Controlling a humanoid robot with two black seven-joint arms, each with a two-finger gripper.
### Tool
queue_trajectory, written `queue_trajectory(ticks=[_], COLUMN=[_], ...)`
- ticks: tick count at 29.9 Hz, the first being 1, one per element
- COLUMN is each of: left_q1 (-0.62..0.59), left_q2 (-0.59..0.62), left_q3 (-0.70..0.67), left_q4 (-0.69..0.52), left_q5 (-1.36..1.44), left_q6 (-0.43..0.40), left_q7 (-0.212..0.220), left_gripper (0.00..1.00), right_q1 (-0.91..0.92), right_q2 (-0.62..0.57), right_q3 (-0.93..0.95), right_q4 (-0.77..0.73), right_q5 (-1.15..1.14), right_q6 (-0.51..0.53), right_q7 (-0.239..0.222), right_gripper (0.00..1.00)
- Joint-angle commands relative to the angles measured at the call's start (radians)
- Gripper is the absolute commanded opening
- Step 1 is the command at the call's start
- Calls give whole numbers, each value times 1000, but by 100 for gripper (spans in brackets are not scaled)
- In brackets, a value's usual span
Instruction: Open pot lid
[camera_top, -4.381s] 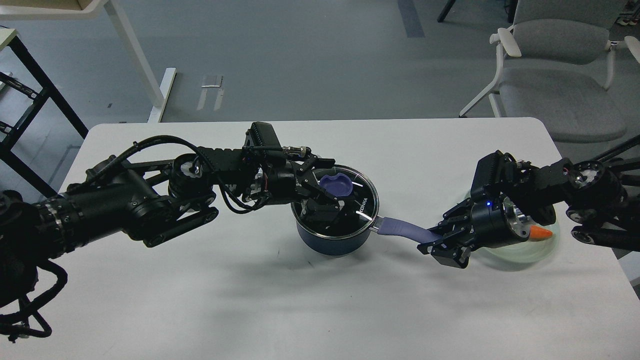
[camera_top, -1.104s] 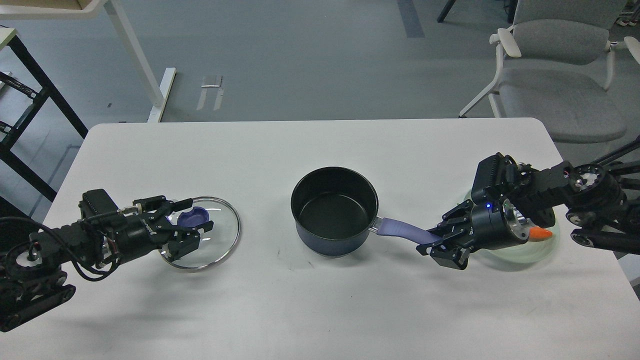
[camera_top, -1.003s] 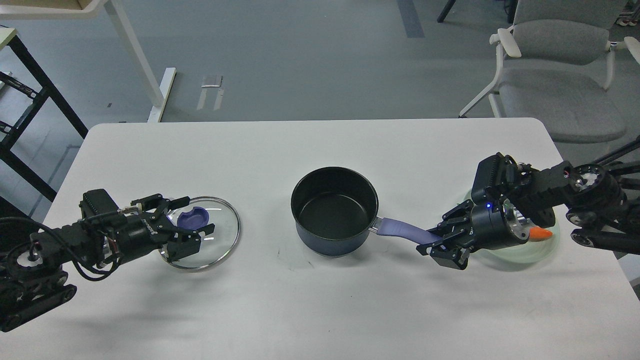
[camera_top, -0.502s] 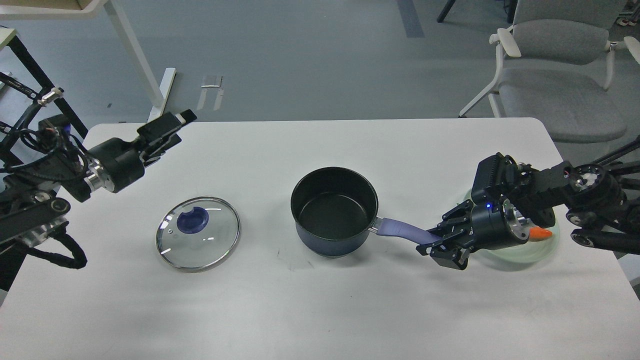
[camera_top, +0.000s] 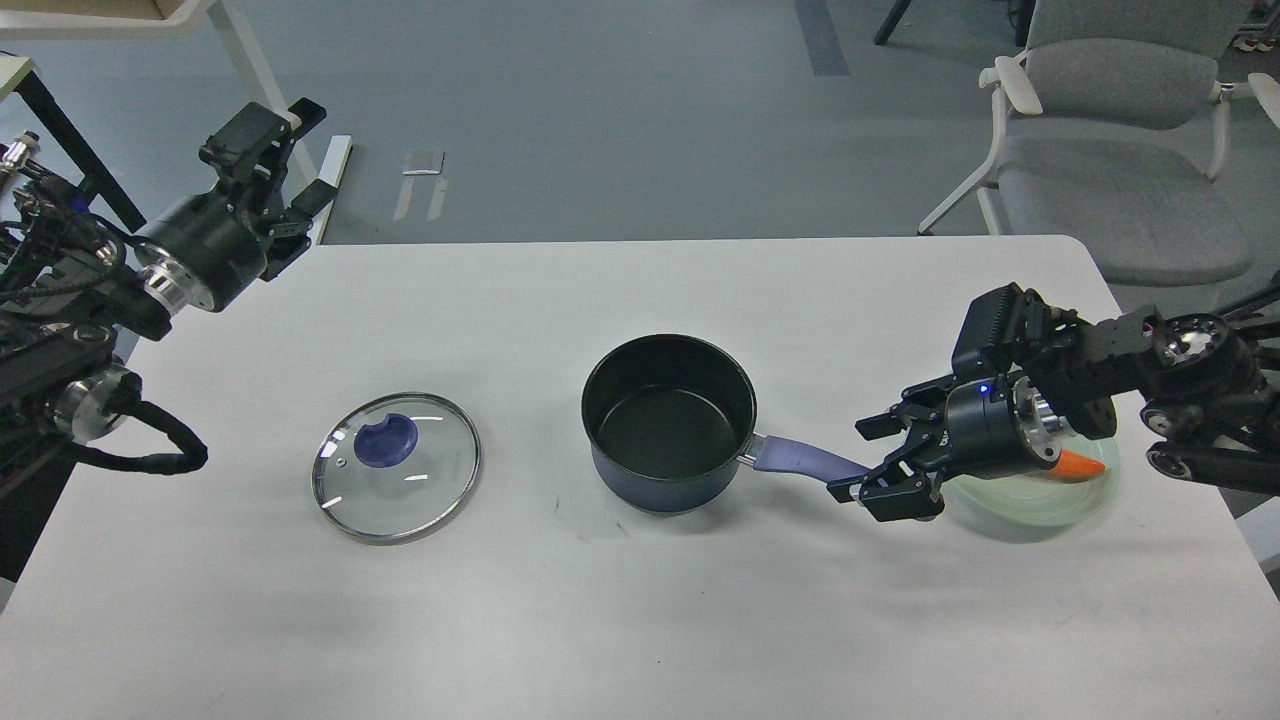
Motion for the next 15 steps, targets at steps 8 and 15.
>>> queue_trajectory(ticks=[8,15], left_q1=[6,7], left_q2=[-54,-107], left_q3=[-37,-78], left_q4=[28,73], left_q5=[-165,-205], left_q6=[-36,-57], left_q7=[70,94], left_gripper=[99,99], right_q1=[-26,-231], right_q2=[-170,-177], right_q3=[251,522], right_q4=[-12,-43], right_q5=[269,672], right_q6=[-1,-12], right_q7=[0,0], right_gripper=[99,99])
